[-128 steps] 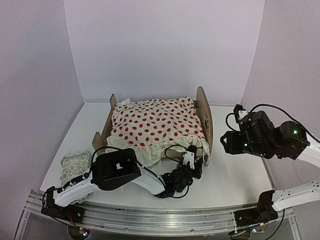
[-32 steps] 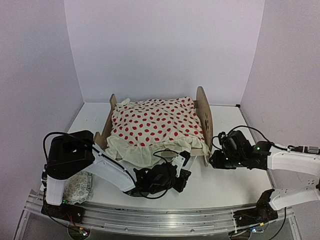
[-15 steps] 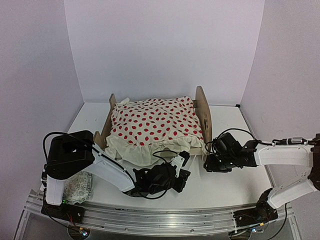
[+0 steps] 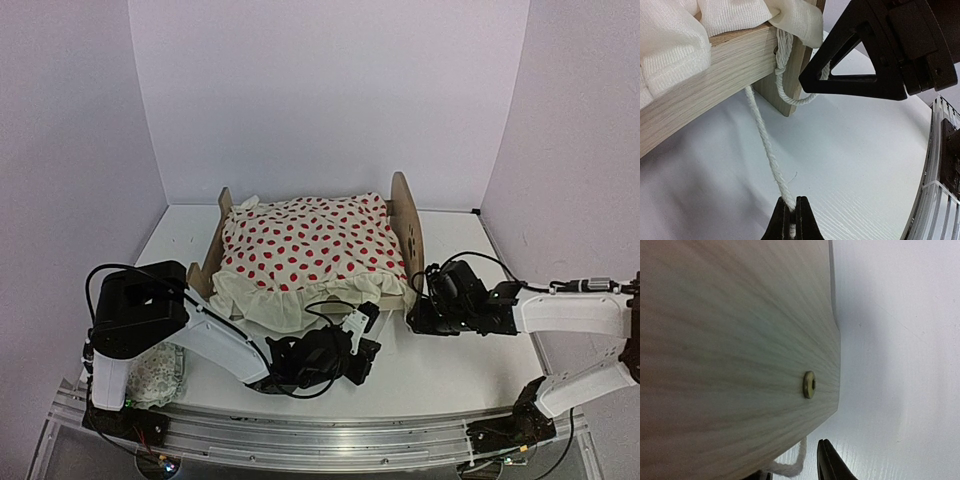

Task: Set up the pet bed
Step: Cross the right ropes of the mattress closest to the robot.

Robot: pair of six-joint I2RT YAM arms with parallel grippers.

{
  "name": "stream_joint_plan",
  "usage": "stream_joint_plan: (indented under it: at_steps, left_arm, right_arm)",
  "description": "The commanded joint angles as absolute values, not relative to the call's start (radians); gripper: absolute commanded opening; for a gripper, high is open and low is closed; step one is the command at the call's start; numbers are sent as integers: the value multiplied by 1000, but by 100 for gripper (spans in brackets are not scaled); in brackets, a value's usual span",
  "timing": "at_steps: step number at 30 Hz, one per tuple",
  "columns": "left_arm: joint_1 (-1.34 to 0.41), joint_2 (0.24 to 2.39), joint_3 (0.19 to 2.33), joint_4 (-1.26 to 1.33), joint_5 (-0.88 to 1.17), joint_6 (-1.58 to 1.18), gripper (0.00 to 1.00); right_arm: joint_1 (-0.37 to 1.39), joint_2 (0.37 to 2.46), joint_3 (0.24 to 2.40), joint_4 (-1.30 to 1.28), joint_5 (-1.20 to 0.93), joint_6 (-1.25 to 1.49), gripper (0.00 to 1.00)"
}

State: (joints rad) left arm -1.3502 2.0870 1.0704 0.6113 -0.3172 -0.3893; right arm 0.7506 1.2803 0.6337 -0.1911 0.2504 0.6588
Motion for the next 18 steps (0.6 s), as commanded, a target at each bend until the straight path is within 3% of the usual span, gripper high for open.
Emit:
stream_joint_plan:
  at_steps: [1, 6, 18]
  left_arm:
    - [-1356, 2015, 1051, 637, -319, -376, 0]
    - [-1357, 2007, 1053, 634, -325, -367, 0]
    - [-1354, 2007, 1076, 636, -334, -317, 0]
  right_arm:
    - [746, 1250, 622, -156, 279, 672, 20]
    - [746, 1198, 657, -216, 253, 667, 0]
    - [746, 1132, 884, -701, 30, 708, 0]
